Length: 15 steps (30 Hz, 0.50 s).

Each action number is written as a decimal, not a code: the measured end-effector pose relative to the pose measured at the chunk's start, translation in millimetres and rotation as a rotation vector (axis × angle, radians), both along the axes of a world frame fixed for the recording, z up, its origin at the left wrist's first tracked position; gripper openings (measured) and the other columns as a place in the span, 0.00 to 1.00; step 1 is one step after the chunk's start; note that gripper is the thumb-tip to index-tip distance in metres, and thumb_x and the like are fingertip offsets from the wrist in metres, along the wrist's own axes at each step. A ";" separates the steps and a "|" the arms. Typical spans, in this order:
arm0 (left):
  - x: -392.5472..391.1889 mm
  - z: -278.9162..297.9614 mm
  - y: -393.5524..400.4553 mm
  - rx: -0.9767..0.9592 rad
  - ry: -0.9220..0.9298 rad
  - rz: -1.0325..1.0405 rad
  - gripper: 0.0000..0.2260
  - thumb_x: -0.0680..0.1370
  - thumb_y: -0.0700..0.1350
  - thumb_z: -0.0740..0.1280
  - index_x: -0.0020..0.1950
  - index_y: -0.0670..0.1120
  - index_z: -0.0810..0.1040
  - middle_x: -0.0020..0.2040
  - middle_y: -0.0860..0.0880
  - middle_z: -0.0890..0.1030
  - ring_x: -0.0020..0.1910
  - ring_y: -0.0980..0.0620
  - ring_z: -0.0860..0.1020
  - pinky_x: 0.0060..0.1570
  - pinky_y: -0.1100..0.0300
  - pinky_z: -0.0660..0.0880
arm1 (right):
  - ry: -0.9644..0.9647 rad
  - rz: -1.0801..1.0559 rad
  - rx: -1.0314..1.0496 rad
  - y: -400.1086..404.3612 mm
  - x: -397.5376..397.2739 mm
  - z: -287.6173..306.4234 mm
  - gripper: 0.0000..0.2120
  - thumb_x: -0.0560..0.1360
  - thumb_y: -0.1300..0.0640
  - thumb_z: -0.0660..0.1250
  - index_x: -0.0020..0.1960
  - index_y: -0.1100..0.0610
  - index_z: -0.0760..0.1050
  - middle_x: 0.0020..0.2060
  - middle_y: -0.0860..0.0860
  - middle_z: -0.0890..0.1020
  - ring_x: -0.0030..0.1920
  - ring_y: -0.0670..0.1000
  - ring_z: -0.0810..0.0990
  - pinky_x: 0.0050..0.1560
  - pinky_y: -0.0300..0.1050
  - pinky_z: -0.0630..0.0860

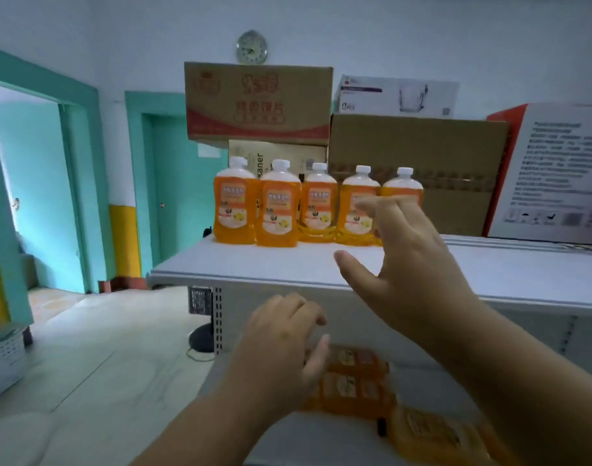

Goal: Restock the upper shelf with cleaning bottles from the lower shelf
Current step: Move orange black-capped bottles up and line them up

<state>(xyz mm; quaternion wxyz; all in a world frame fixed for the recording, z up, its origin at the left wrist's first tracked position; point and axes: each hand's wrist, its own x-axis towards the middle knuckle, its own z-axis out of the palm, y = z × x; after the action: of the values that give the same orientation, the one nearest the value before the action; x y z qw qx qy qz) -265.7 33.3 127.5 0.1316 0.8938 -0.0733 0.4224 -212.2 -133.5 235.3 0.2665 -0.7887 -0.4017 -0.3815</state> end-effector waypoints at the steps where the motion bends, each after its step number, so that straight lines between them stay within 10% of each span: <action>1: -1.7 -16.4 -12.4 -0.018 0.020 -0.015 0.07 0.77 0.54 0.62 0.50 0.54 0.75 0.47 0.57 0.74 0.47 0.56 0.71 0.47 0.59 0.71 | 0.024 0.015 -0.016 -14.6 -3.9 -10.7 0.28 0.73 0.41 0.66 0.70 0.48 0.66 0.64 0.48 0.71 0.59 0.48 0.72 0.53 0.46 0.75; 15: 57.7 -152.1 -94.8 -0.287 0.567 -0.003 0.09 0.78 0.54 0.64 0.56 0.54 0.77 0.51 0.53 0.79 0.47 0.53 0.76 0.49 0.51 0.77 | 0.339 -0.092 -0.208 -103.8 26.5 -151.7 0.27 0.73 0.42 0.66 0.69 0.50 0.69 0.59 0.45 0.72 0.57 0.43 0.72 0.53 0.33 0.67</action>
<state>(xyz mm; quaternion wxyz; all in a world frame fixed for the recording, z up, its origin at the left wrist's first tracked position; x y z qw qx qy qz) -208.0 -61.5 -24.6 0.2723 0.9481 0.0255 0.1623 -185.7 -237.3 83.6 0.2298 -0.8824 -0.3519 -0.2115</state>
